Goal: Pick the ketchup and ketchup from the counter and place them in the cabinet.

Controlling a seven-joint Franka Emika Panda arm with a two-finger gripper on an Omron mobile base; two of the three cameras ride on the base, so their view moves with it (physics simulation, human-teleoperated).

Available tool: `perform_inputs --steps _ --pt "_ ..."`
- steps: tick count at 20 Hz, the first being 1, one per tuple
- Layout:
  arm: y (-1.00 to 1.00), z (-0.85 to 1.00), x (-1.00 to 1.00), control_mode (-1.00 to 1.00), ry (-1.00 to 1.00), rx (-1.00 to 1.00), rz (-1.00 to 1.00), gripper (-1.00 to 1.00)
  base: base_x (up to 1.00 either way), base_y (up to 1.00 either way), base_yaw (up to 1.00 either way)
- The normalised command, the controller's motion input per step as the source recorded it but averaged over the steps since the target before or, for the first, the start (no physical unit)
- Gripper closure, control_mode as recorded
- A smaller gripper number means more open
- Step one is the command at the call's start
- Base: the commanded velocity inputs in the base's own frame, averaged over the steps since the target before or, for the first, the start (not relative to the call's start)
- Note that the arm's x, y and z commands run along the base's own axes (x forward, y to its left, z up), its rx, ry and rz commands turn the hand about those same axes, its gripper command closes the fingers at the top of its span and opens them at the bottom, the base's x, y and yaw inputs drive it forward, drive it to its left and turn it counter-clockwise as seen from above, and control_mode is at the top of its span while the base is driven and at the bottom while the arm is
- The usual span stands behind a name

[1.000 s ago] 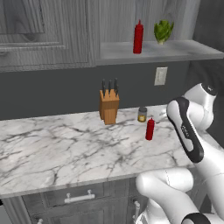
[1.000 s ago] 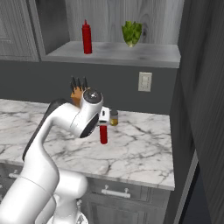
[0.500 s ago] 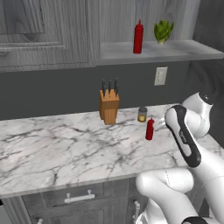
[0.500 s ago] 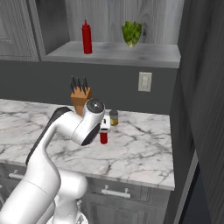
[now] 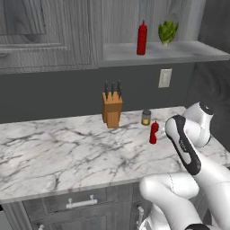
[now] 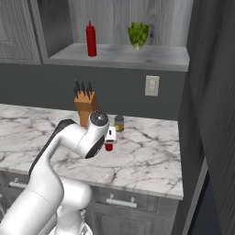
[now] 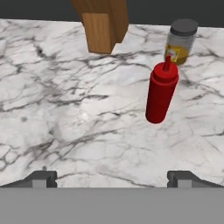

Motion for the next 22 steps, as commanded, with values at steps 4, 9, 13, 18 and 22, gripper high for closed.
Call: perform_inputs --steps 4,9,13,18,22 --pt "-0.10 -0.20 0.34 -1.00 0.00 -0.02 0.00 -1.00 0.00 0.00 0.00" --pt "-0.15 -0.20 0.48 -1.00 0.02 0.00 0.00 -1.00 0.00 0.00 0.00" --pt "-0.15 -0.18 0.52 -1.00 0.04 0.00 0.00 -1.00 0.00 0.00 0.00" --pt "-0.12 -0.14 0.46 -1.00 0.05 0.00 0.00 -1.00 0.00 0.00 0.00" --pt "-0.07 -0.13 0.38 -1.00 0.05 0.00 0.00 -1.00 0.00 0.00 0.00"
